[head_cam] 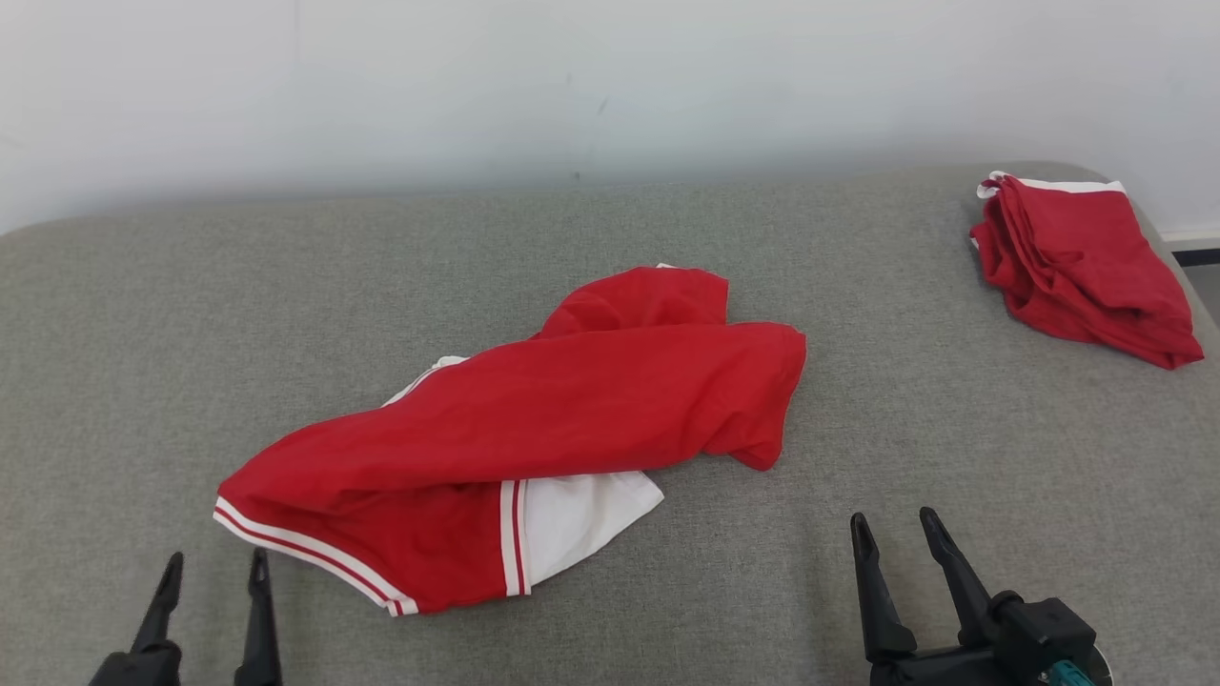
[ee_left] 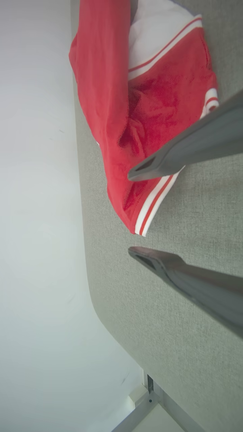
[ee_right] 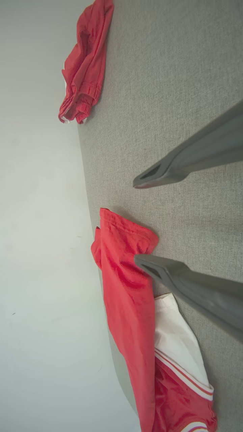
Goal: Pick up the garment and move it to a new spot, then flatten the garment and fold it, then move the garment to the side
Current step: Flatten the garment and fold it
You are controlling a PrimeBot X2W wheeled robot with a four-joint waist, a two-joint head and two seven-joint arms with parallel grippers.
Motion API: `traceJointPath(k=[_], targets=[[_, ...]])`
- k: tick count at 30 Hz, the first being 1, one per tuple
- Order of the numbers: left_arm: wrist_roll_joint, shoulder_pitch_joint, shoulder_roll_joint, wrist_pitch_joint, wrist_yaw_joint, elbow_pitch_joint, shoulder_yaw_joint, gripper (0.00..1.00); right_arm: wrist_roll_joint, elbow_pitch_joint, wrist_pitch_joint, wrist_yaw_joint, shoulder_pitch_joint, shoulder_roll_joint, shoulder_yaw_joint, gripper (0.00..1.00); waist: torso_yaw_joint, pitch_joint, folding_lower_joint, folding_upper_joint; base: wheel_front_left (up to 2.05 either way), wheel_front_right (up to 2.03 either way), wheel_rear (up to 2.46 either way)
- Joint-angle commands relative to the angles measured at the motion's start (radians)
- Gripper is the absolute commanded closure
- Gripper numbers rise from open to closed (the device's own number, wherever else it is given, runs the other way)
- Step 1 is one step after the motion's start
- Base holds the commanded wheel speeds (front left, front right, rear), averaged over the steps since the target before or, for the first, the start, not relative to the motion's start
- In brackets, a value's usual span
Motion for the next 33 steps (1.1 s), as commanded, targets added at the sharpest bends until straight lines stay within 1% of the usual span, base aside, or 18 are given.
traceJointPath(k=[1, 5, 10, 14, 18, 25, 32, 33], targets=[[0.0, 0.006, -0.007, -0.003, -0.008, -0.007, -0.003, 0.0, 0.001, 0.0, 0.0, 0.001, 0.001, 0.001, 0.003, 0.0, 0.004, -0.001, 0.0001, 0.0, 0.0, 0.0, 0.0], [0.023, -0.023, -0.043, -0.003, -0.037, -0.019, -0.047, 0.0, -0.002, 0.004, 0.0, 0.001, -0.011, 0.001, 0.011, 0.0, -0.01, -0.001, 0.0001, 0.0, 0.0, 0.0, 0.0], [0.044, -0.061, -0.069, -0.003, -0.062, 0.024, -0.127, 0.0, 0.001, 0.006, 0.0, 0.001, -0.016, 0.001, 0.02, 0.0, -0.057, 0.003, 0.0001, 0.0, 0.0, 0.0, 0.0], [0.052, -0.088, -0.076, -0.003, -0.068, 0.086, -0.195, 0.0, 0.007, 0.006, 0.0, 0.001, -0.02, 0.001, 0.023, 0.0, -0.105, 0.009, 0.0001, 0.0, 0.0, 0.0, 0.0], [0.064, -0.11, -0.071, -0.003, -0.068, 0.157, -0.255, 0.0, 0.009, 0.001, 0.0, 0.001, -0.017, 0.001, 0.019, 0.0, -0.144, 0.017, 0.0001, 0.0, 0.0, 0.0, 0.0], [0.073, -0.163, -0.058, -0.003, -0.069, 0.304, -0.32, 0.0, 0.013, 0.0, 0.0, 0.001, -0.028, 0.001, 0.017, 0.0, -0.165, 0.033, 0.0001, 0.0, 0.0, 0.0, 0.0], [0.083, -0.233, -0.067, -0.003, -0.064, 0.439, -0.334, 0.0, 0.017, -0.001, 0.0, 0.001, -0.035, 0.001, 0.021, 0.0, -0.174, 0.042, 0.0001, 0.0, 0.0, 0.0, 0.0], [0.079, -0.237, -0.069, -0.003, -0.064, 0.455, -0.335, 0.44, 0.017, 0.0, 0.0, 0.001, -0.034, 0.001, 0.02, 0.0, -0.175, 0.042, 0.0001, 0.0, 0.0, 0.0, 0.0]])
